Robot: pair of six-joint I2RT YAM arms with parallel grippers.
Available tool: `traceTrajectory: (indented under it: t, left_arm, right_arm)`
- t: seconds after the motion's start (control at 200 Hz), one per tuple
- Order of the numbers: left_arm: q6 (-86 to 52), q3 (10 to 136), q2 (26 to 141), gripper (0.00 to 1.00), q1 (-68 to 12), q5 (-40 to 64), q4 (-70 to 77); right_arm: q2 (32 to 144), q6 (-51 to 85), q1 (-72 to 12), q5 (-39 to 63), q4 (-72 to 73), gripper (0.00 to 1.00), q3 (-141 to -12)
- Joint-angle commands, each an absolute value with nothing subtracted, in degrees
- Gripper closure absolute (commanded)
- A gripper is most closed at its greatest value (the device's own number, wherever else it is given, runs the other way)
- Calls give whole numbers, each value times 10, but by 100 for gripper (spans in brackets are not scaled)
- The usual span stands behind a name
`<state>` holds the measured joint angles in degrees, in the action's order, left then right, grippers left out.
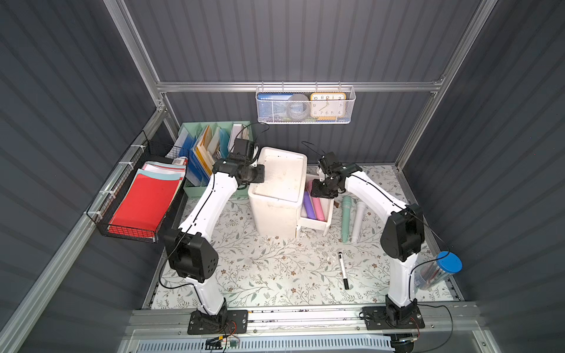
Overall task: Take the microphone out of the drawer
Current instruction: Pick up the microphone from the drawer.
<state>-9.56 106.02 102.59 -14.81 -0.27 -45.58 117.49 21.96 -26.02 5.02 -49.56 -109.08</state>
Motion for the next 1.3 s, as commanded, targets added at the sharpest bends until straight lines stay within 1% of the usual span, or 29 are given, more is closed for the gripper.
traceTrajectory:
  t: [0.0, 0.48, 0.58, 0.68, 0.85, 1.22, 1.296]
  left_arm:
    - [-172, 1050, 1025, 100, -163, 93, -411]
    - [-178, 1057, 1027, 100, -163, 94, -409]
    - [-177, 1060, 1028, 100, -162, 92, -410]
    - [-176, 1060, 1027, 100, -162, 91, -412]
    - [-175, 1058, 1027, 100, -163, 90, -414]
    - [-174, 1056, 1026, 100, -163, 90, -413]
    - [-174, 1056, 1025, 100, -163, 90, -414]
  right_arm:
    - [1188, 218, -264, 11, -520, 54, -1106]
    - [1229, 235, -276, 8, -520, 54, -1111]
    - [1233, 238, -277, 8, -521, 56, -1111]
    - [1232, 240, -277, 7, -521, 60, -1111]
    - [1221, 243, -278, 6, -515, 70, -1112]
    - [1176, 258, -276, 1, -495, 83, -1116]
    - [1168, 259, -276, -1, -494, 84, -1120]
